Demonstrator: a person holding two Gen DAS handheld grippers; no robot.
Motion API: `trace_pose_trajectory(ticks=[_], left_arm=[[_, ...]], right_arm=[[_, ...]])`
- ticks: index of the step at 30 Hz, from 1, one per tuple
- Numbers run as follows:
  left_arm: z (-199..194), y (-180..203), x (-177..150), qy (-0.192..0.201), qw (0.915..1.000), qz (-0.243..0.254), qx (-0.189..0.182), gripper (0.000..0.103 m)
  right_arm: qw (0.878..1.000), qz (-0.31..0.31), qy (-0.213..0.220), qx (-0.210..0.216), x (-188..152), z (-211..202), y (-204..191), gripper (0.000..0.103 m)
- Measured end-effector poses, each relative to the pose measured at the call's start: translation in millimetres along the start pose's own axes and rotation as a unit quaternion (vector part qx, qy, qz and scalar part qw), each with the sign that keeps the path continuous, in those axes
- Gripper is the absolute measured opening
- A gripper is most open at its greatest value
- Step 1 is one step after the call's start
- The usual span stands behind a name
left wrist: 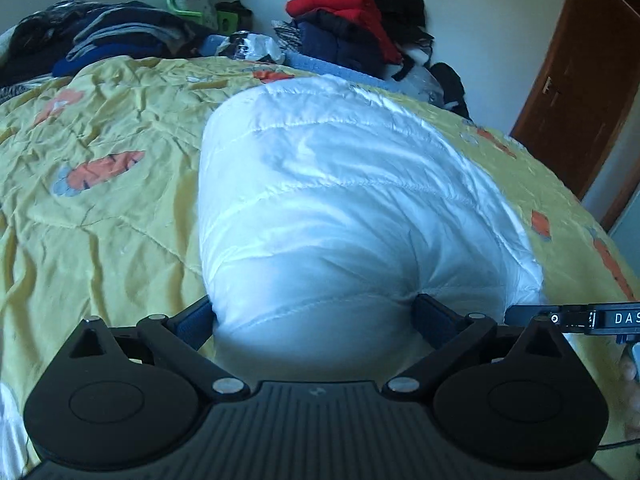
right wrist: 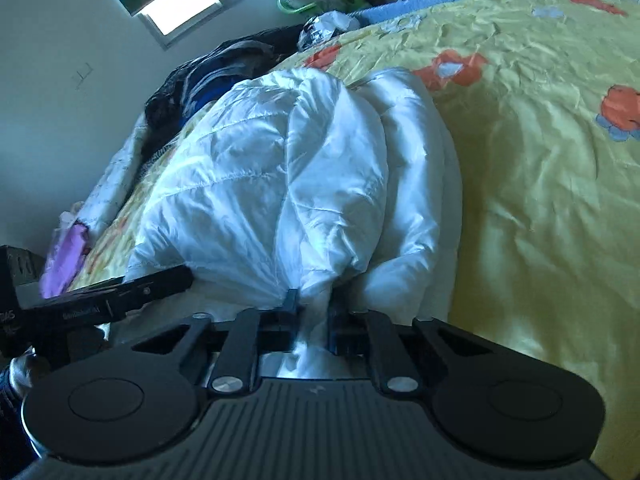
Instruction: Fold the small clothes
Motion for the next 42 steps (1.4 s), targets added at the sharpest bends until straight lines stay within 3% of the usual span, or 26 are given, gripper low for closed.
trace_pose_trajectory(ticks=[3,5,7,9,11,12,13,14,15,16,17,19,20,22,24,27,28,32,36,39,41,42], left_arm=[[-25.0,-2.7,-1.0,0.025,0.9996,-0.014,-0.006,0.103],[-40.7,-9.0,-6.7,0.034,0.9987,-0.036,-0.014,0.103],[-43.6,-18.5,-17.0,0.02,0.9967,-0.075,-0.024,0.103],[-33.5,-21.7,-27.5,-0.012,0.9919,-0.115,-0.052,0.103],[-21.6,-19.3,-32.9,-0.03,0.9877,-0.136,-0.072,0.103],[-19.4,-15.8,-33.0,-0.025,0.9876,-0.136,-0.075,0.103],[-17.0,-13.3,-31.1,-0.024,0.9881,-0.132,-0.074,0.102],[-14.6,-11.4,-28.6,-0.027,0.9886,-0.13,-0.072,0.101],[-13.5,-9.5,-25.6,-0.03,0.9888,-0.127,-0.071,0.095],[-13.5,-7.7,-22.5,-0.036,0.9894,-0.123,-0.067,0.088],[-15.7,-6.6,-20.1,-0.041,0.9908,-0.113,-0.063,0.077],[-23.6,-3.4,-14.6,-0.055,0.9939,-0.075,-0.059,0.065],[-29.4,-3.8,-12.5,-0.058,0.9948,-0.06,-0.057,0.063],[-35.5,-4.9,-11.6,-0.056,0.9965,-0.034,-0.052,0.063],[-31.6,-3.2,-16.5,-0.059,0.9974,-0.01,-0.041,0.067],[-24.4,2.2,-23.4,-0.044,0.9988,0.02,-0.001,0.085],[-26.2,4.1,-23.6,-0.034,0.9987,0.031,0.02,0.092],[-53.2,11.5,-23.0,-0.005,0.9967,0.065,0.049,0.094],[-99.6,-14.4,-26.0,0.035,0.9957,0.043,0.075,0.094],[-134.5,-61.9,-22.3,0.054,0.9877,0.042,0.14,0.094],[-160.1,-101.3,-14.3,0.065,0.9732,0.061,0.212,0.094],[-173.5,-122.1,-8.5,0.066,0.9628,0.071,0.252,0.094]], right_arm=[[0.998,0.045,0.004,0.036,4.8,-16.6,2.1,0.053],[0.995,0.074,0.042,0.057,14.1,-38.9,8.3,0.082],[0.991,0.092,0.077,0.057,24.5,-55.4,19.6,0.09],[0.992,0.101,0.072,0.025,29.5,-51.7,33.8,0.088],[0.993,0.115,0.027,-0.016,24.6,-30.7,46.4,0.087],[0.993,0.115,0.012,-0.014,21.4,-21.8,46.5,0.085],[0.995,0.1,0.023,-0.003,20.6,-19.7,41.0,0.09],[0.995,0.097,0.011,0.002,18.0,-14.0,35.6,0.087],[0.996,0.093,-0.002,0.011,15.3,-9.6,28.5,0.081],[0.995,0.093,-0.025,0.021,11.1,-3.2,22.7,0.061],[0.996,0.085,-0.036,0.021,8.1,1.2,18.4,0.047],[0.998,0.043,-0.038,0.014,5.0,0.9,9.5,0.038],[0.998,0.033,-0.042,0.015,3.2,-2.9,6.2,0.032],[0.998,0.028,-0.056,0.027,-1.0,-10.5,4.7,0.029],[0.997,0.03,-0.061,0.028,-3.9,-10.3,8.4,0.029],[0.997,0.052,-0.054,0.032,-7.4,-4.3,15.0,0.032],[0.996,0.063,-0.049,0.029,-7.0,-3.7,16.8,0.044],[0.996,0.079,-0.026,0.022,-10.8,-24.9,20.2,0.068],[0.995,0.081,0.057,-0.009,-1.4,-91.2,48.5,0.069],[0.983,0.052,0.141,-0.101,12.7,-169.7,85.4,0.069],[0.959,-0.009,0.189,-0.209,27.0,-228.5,106.0,0.069],[0.938,-0.049,0.21,-0.273,34.2,-262.5,114.2,0.069]])
Point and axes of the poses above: each gripper's, at about its wrist camera, not at the fingertips, and z roughly the way its jaws point, y to its right, x to its top, the point moved 8 cm from there along z, roughly the way its jaws point, and after that the axes turned 14 degrees about z, right-handed, at the moved point
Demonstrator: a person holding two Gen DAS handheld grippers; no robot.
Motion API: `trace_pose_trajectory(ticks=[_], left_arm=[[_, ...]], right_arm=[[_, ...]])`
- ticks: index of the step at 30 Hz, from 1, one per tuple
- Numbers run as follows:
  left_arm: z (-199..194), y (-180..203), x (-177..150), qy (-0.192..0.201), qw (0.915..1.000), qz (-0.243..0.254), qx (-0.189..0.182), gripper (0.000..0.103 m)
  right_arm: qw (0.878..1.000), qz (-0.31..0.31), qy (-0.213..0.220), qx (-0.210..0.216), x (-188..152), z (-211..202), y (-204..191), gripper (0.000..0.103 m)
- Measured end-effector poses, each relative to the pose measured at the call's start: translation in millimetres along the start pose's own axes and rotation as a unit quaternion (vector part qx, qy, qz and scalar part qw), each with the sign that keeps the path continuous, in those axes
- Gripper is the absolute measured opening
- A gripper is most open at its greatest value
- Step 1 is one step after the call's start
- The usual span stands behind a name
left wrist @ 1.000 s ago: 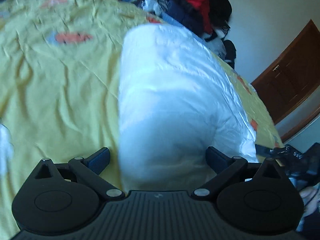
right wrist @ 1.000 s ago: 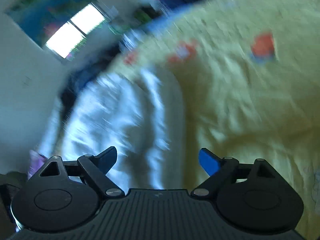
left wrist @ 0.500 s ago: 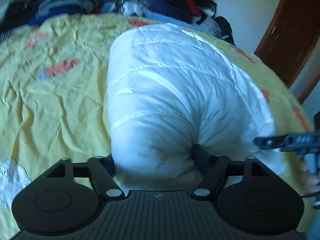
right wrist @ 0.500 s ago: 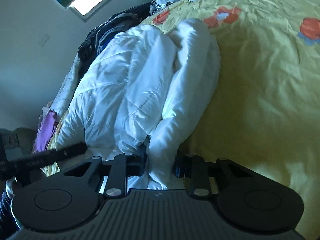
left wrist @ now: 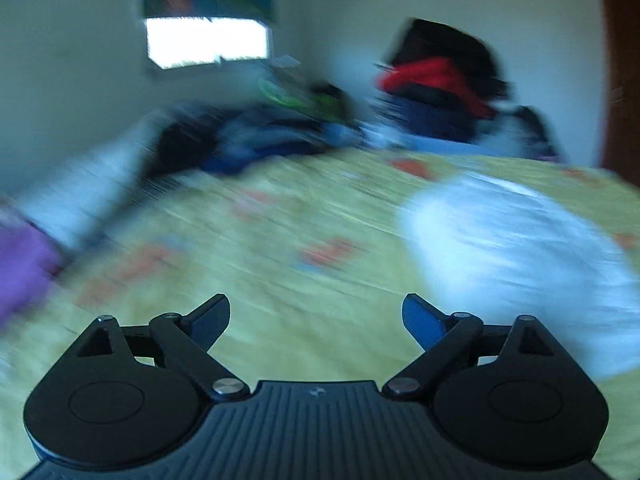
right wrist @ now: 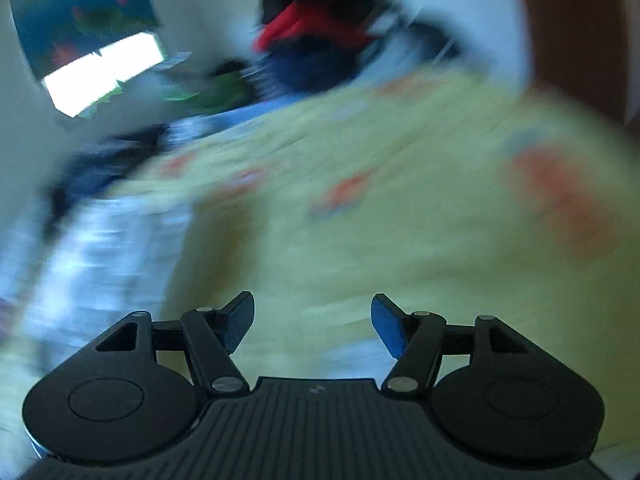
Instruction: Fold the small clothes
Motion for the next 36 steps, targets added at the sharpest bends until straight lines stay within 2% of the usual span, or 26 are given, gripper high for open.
trace_pose_trajectory(ticks=[2,3,4,5,6,7,8,9,10,11,13,14,15,17,19,20,21,22,24,26,29,32,34,36], left_arm=[[-4.7,-51.5,12.5,0.011,0.9967,0.011,0.079,0.094],[-10.0,-74.0,20.6,0.024,0.9937,0.012,0.109,0.094],[-17.4,-94.4,28.3,0.036,0.9896,0.01,0.139,0.094],[-24.1,-106.8,34.3,0.045,0.9859,0.008,0.161,0.094],[-30.6,-111.9,39.6,0.052,0.984,0.005,0.17,0.094],[-35.5,-107.3,42.0,0.059,0.9847,0.0,0.164,0.094],[-39.3,-96.3,42.2,0.066,0.9869,-0.007,0.147,0.094],[-41.9,-79.0,39.9,0.071,0.9897,-0.013,0.123,0.094],[-43.3,-56.1,35.9,0.073,0.9928,-0.016,0.094,0.094],[-44.9,-28.8,31.0,0.073,0.9952,-0.017,0.063,0.094],[-46.8,30.3,18.8,0.069,0.9973,-0.024,0.007,0.094],[-46.9,57.8,12.4,0.064,0.9973,-0.031,-0.02,0.094],[-46.2,83.7,5.4,0.054,0.9966,-0.042,-0.047,0.094],[-41.5,126.4,-9.8,0.018,0.9935,-0.075,-0.084,0.094],[-34.9,156.3,-22.3,-0.015,0.9915,-0.084,-0.098,0.094],[-32.4,166.2,-26.1,-0.035,0.9914,-0.079,-0.098,0.094],[-33.1,174.3,-28.9,-0.053,0.991,-0.072,-0.099,0.094],[-36.5,178.1,-28.5,-0.054,0.9906,-0.069,-0.105,0.094],[-50.0,174.7,-23.2,-0.027,0.9916,-0.073,-0.103,0.094],[-61.7,169.6,-20.5,-0.006,0.9924,-0.08,-0.093,0.094],[-64.6,170.9,-23.4,-0.019,0.9915,-0.086,-0.096,0.094],[-76.1,168.6,-24.7,-0.031,0.9888,-0.104,-0.103,0.094],[-90.9,168.2,-22.0,-0.02,0.9886,-0.103,-0.108,0.094],[-102.7,167.7,-17.5,-0.004,0.9908,-0.089,-0.102,0.094]], right_arm=[[0.991,-0.081,0.047,-0.097,29.2,-32.9,38.1,0.074],[0.979,-0.124,0.068,-0.148,43.3,-49.3,56.6,0.078],[0.958,-0.175,0.093,-0.208,57.3,-66.3,72.7,0.084],[0.929,-0.225,0.122,-0.268,68.0,-82.9,83.9,0.088],[0.892,-0.275,0.151,-0.326,76.5,-97.6,92.1,0.089],[0.866,-0.306,0.169,-0.358,79.2,-106.9,94.9,0.09],[0.852,-0.326,0.183,-0.367,78.1,-113.8,92.5,0.09],[0.856,-0.326,0.194,-0.352,73.3,-117.7,83.8,0.091],[0.875,-0.308,0.201,-0.315,64.0,-118.3,69.8,0.093],[0.901,-0.28,0.199,-0.264,50.7,-117.3,55.1,0.097],[0.957,-0.202,0.166,-0.128,16.2,-104.6,14.8,0.1],[0.977,-0.155,0.137,-0.057,-3.7,-95.9,-5.7,0.1],[0.99,-0.104,0.099,0.015,-26.8,-85.3,-29.5,0.1],[0.993,-0.026,0.031,0.109,-66.1,-66.3,-71.4,0.1],[0.985,0.027,-0.016,0.17,-99.5,-49.2,-110.4,0.099],[0.982,0.042,-0.028,0.18,-111.0,-43.1,-130.1,0.099],[0.982,0.051,-0.038,0.181,-117.1,-38.2,-141.2,0.099],[0.981,0.057,-0.048,0.177,-123.4,-33.8,-153.2,0.099],[0.98,0.049,-0.056,0.184,-133.8,-34.0,-175.3,0.099],[0.982,0.026,-0.046,0.179,-143.2,-41.5,-195.0,0.1],[0.988,0.005,-0.036,0.15,-149.6,-51.5,-203.1,0.101],[0.99,0.014,-0.061,0.124,-154.4,-43.7,-210.9,0.103],[0.99,0.022,-0.084,0.112,-162.7,-43.0,-214.0,0.103],[0.991,0.019,-0.085,0.106,-168.7,-43.7,-217.2,0.103]])
Point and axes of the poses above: each gripper's, at about its wrist camera, not at the fingertips, and z roughly the way its jaws point, y to its right, x to its top, the point moved 8 cm from there along z, roughly the way its jaws point, and after that the axes turned 14 degrees about z, right-handed, at the moved point
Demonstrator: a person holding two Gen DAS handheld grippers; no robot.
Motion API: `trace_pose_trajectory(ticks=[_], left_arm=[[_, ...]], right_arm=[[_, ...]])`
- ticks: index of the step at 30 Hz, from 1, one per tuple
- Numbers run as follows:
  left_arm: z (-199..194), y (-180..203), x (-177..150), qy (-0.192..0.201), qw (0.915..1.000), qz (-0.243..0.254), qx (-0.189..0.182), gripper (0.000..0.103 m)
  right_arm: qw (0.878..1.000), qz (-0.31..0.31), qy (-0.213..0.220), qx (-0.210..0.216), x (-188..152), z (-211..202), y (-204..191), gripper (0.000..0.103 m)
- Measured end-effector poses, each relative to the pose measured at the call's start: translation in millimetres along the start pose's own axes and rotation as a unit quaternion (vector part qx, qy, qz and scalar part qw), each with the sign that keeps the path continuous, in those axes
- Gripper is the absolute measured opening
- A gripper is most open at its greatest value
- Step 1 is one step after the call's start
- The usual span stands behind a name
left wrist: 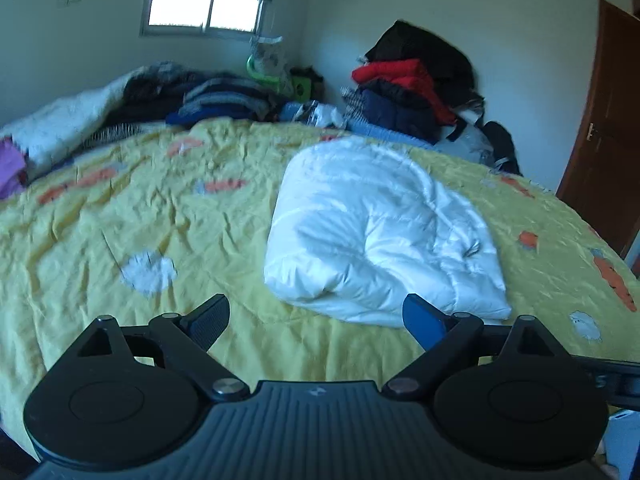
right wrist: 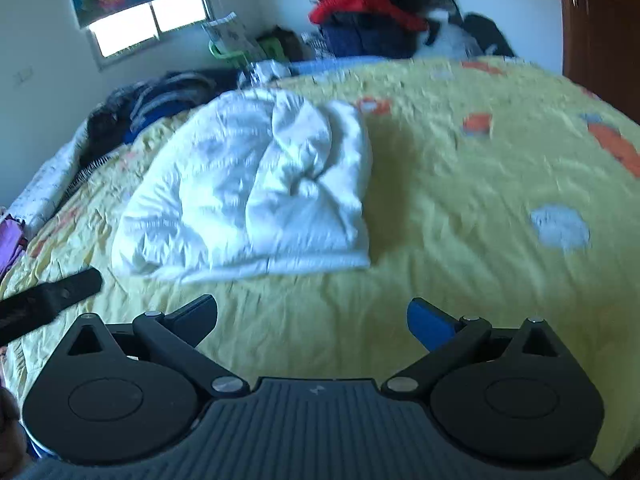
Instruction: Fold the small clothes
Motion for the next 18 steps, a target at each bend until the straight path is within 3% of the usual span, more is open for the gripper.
trace_pose_trajectory(ticks=[7,12,18], left_arm=[[-11.9,0.9,1.3,0.001,0.9997,0.023,0.005,0.094],[-14.3,-6.1,-1.1,-0.006,0.9999,0.004,0.009,0.094],[-14.3,-0.2,-0.9,-0.011,0.9996,0.024,0.013,0.094]], right_arm=[[0.999,-0.042,0.029,-0.015,-5.7,-14.9,-10.9,0.103],[0.999,-0.034,0.03,-0.027,-2.0,-15.2,-3.2,0.103],[0.998,-0.034,0.033,-0.031,-1.5,-14.6,-0.4,0.103]])
Point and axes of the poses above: each gripper's, at about its wrist camera, not at the fingertips, and z roughly the way its jaws point, y to its right, x to its top, the point moved 8 cm from there along z, roughly the way its jaws point, and after that the axes turned 14 degrees about z, right-handed, at the moved point
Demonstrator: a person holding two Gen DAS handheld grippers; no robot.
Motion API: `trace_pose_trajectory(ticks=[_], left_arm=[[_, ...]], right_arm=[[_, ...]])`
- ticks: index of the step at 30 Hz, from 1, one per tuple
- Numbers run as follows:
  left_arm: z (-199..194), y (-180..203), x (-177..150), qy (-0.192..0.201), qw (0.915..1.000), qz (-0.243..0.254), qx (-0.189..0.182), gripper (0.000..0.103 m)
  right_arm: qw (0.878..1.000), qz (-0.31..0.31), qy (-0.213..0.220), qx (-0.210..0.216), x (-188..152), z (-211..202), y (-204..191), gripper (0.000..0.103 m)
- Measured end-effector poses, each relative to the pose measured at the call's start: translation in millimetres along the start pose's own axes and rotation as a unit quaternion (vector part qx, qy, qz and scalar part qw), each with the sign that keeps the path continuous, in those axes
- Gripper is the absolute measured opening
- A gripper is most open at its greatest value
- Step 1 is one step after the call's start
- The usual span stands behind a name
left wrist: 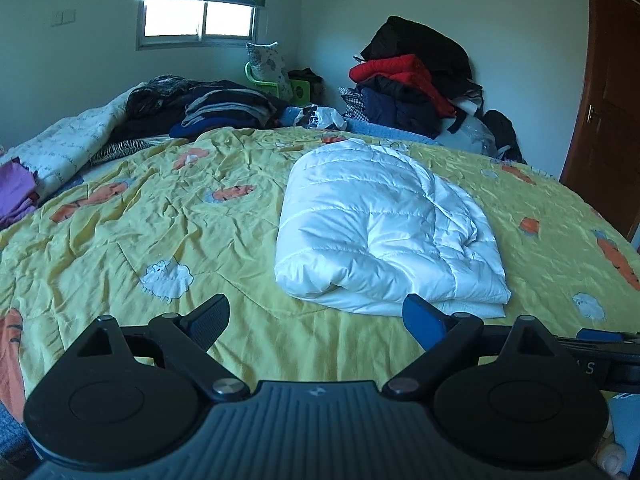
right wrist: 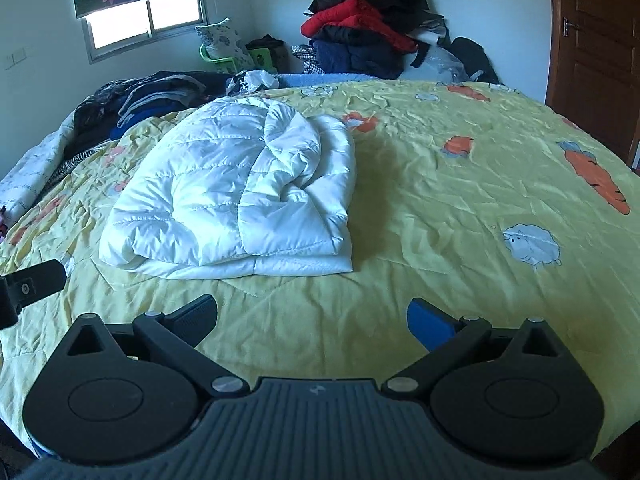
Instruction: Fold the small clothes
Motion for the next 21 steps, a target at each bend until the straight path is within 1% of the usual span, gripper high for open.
trace_pose_trajectory(ticks=[7,21], left_arm=[[3.0,2.4,-2.6,-0.012,0.9999,0.004,-0.002,0.094],[5.6,1.4,-6.4,-0.018,0.9998,0.003,-0.007,0.094]], right_arm=[[1.0,-0.008,-0.002,0.004,-2.9,-0.2,-2.1,0.103],[1.0,-0.01,-0.007,0.005,-6.0,1.8,-2.2,0.103]])
Point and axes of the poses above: each gripper's, at about its wrist camera, not at the fingertips, and z roughly the way its jaws point, y to its right, x to its top, the point moved 8 cm from there along z, roughly the way its jaws point, and after that the axes turned 14 degrees about z, right-handed, at the moved point
